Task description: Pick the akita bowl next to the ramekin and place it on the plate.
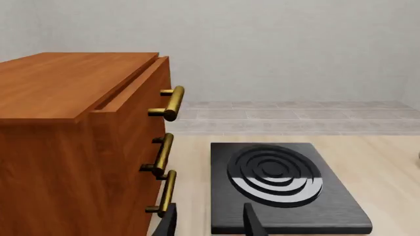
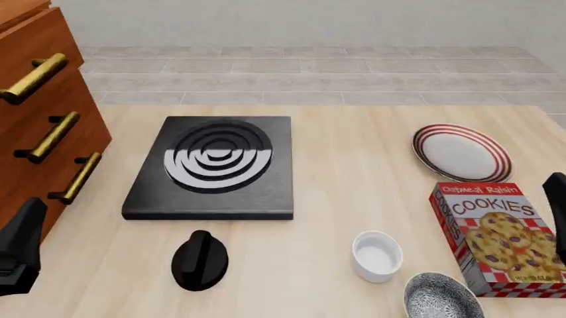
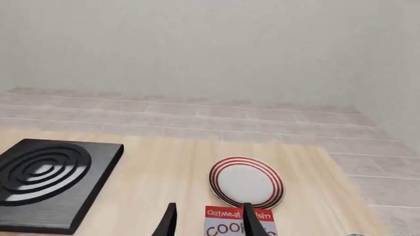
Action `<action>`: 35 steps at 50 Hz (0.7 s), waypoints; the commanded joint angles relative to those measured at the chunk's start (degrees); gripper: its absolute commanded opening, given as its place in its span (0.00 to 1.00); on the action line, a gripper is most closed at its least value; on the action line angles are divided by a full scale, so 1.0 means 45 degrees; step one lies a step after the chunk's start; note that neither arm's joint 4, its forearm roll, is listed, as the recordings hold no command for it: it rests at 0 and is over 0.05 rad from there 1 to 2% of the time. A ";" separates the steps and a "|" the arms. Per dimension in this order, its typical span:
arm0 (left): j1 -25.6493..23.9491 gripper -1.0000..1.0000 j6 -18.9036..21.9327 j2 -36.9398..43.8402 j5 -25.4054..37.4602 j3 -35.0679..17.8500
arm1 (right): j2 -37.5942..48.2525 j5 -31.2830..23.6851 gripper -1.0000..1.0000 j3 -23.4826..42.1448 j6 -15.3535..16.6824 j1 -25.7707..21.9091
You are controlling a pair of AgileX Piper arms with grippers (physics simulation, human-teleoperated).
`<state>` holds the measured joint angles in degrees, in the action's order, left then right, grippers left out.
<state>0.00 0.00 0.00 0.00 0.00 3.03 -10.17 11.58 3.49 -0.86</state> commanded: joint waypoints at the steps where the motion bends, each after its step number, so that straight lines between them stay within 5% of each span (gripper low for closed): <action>1: 0.0000 1.00 0.0000 0.0000 0.0000 0.0000 | 0.0664 -0.0759 1.00 0.1033 0.0003 -0.0017; 6: 0.0000 1.00 0.0000 0.0000 0.0000 0.0000 | 0.0958 -0.1238 1.00 0.1385 0.0814 0.0010; 18: 0.0000 1.00 0.0000 0.0000 0.0000 0.0000 | 0.1673 -0.2249 1.00 0.2580 0.0705 -0.0238; 35: 0.0000 1.00 0.0000 0.0000 0.0000 0.0000 | 0.2718 -0.4092 1.00 0.3567 -0.0370 -0.0729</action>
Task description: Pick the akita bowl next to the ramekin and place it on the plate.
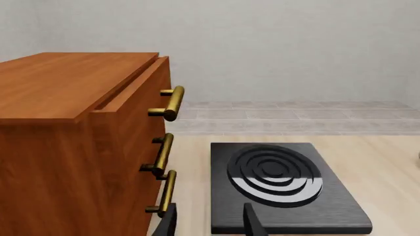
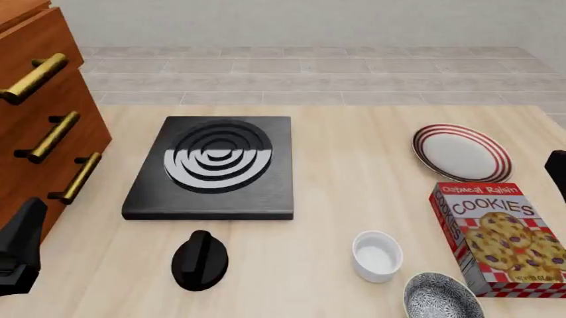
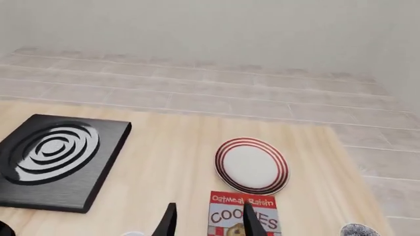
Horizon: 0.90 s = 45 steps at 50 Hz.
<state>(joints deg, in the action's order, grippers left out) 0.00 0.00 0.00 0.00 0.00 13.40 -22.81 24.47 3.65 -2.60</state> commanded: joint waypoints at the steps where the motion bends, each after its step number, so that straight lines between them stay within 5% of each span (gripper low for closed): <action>1: 0.0000 1.00 0.0000 0.0000 0.0000 0.0000 | 0.0299 -0.1529 1.00 0.0818 -0.0192 -0.0493; 13: 0.0000 1.00 0.0000 0.0000 0.0000 0.0000 | 0.0610 -0.2948 1.00 0.1673 -0.0714 -0.0797; 17: 0.0000 1.00 0.0000 0.0000 0.0000 0.0000 | 0.1078 -0.3385 1.00 0.1857 -0.1440 -0.1019; 27: 0.0000 1.00 0.0000 0.0000 0.0000 0.0000 | 0.1539 -0.4443 1.00 0.2490 -0.1517 -0.1336; 31: 0.0000 1.00 0.0000 0.0000 0.0000 0.0000 | 0.1727 -0.4798 1.00 0.2360 -0.2236 -0.1508; 45: 0.0000 1.00 0.0000 0.0000 0.0000 0.0000 | 0.2328 -0.5681 1.00 0.2806 -0.2038 -0.1479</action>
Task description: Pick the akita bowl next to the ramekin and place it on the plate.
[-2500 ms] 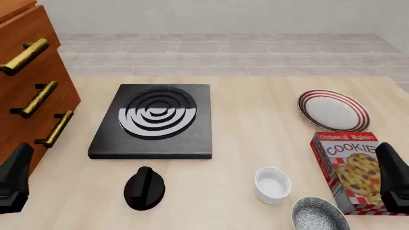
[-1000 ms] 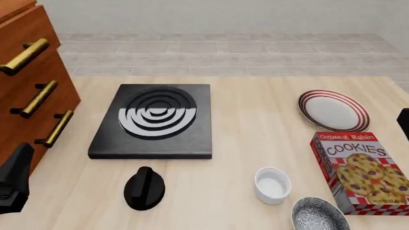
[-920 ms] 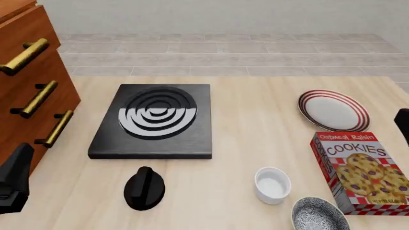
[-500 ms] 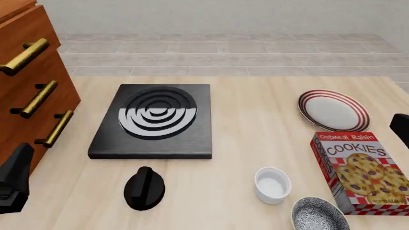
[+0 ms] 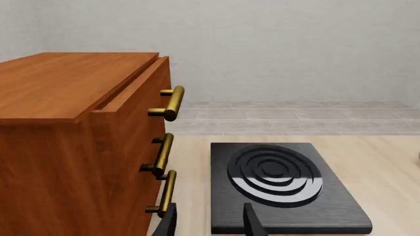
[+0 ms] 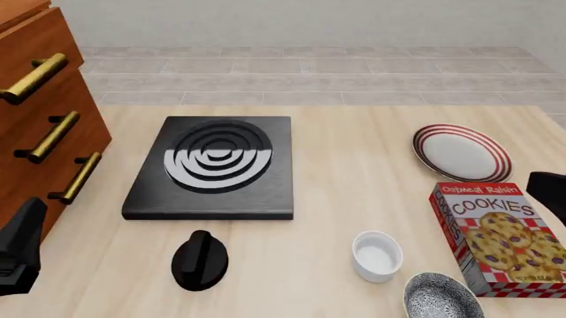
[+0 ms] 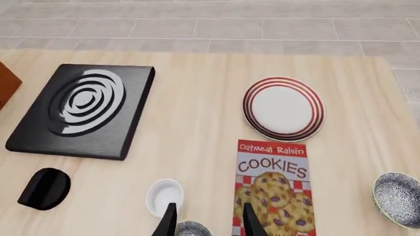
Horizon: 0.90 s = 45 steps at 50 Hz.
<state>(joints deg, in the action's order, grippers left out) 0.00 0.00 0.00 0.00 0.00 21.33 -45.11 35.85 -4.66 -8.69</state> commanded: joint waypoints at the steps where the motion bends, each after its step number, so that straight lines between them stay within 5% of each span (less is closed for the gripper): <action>1: 0.0000 1.00 0.0000 0.0000 0.0000 0.0000 | 0.0640 -0.0785 1.00 0.0343 -0.0140 -0.0117; 20: 0.0000 1.00 0.0000 0.0000 0.0000 0.0000 | 0.1159 -0.1649 1.00 0.0235 -0.0263 -0.0268; 28: 0.0000 1.00 0.0000 0.0000 0.0000 0.0000 | 0.1079 -0.2228 1.00 0.0050 -0.1047 -0.0325; 45: 0.0000 1.00 0.0000 0.0000 0.0000 0.0000 | 0.1076 -0.2645 1.00 -0.0433 -0.1379 -0.0521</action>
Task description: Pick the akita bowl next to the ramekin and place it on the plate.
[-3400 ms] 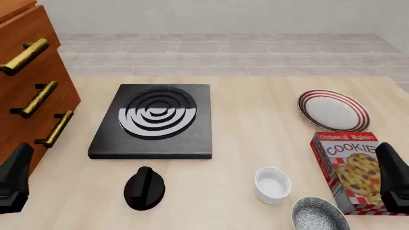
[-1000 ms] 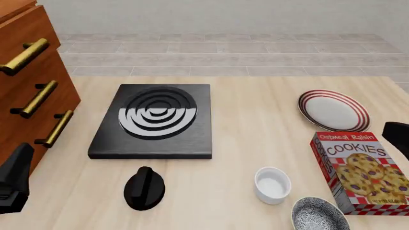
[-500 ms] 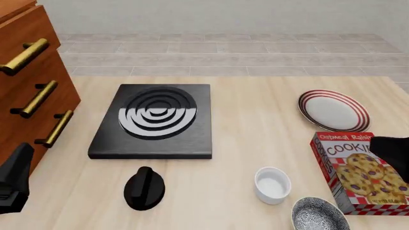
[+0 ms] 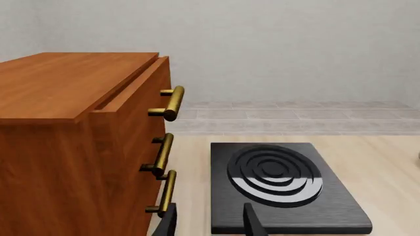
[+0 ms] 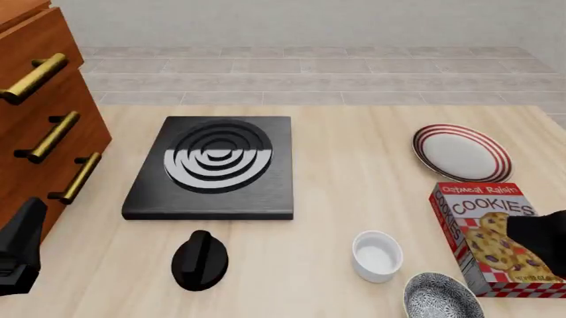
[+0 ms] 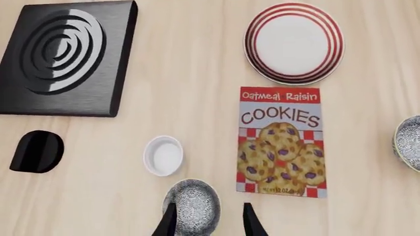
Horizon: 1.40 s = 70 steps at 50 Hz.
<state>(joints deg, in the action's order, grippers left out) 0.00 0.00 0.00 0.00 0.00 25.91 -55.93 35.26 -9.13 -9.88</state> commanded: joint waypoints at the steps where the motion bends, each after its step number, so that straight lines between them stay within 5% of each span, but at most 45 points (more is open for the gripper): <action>1: 0.0000 1.00 0.0000 0.0000 0.0000 0.0000 | 0.0075 -0.0239 1.00 -0.0371 -0.0534 -0.0287; 21: 0.0000 1.00 0.0000 0.0000 0.0000 0.0000 | -0.0388 -0.0253 1.00 -0.1639 -0.0832 -0.0307; 70: 0.0000 1.00 0.0000 0.0000 0.0000 0.0000 | 0.0598 0.2355 1.00 -0.4179 -0.1264 0.0089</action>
<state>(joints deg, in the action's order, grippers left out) 0.00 0.00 0.00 0.00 0.00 28.05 -47.48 18.85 -14.24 -9.50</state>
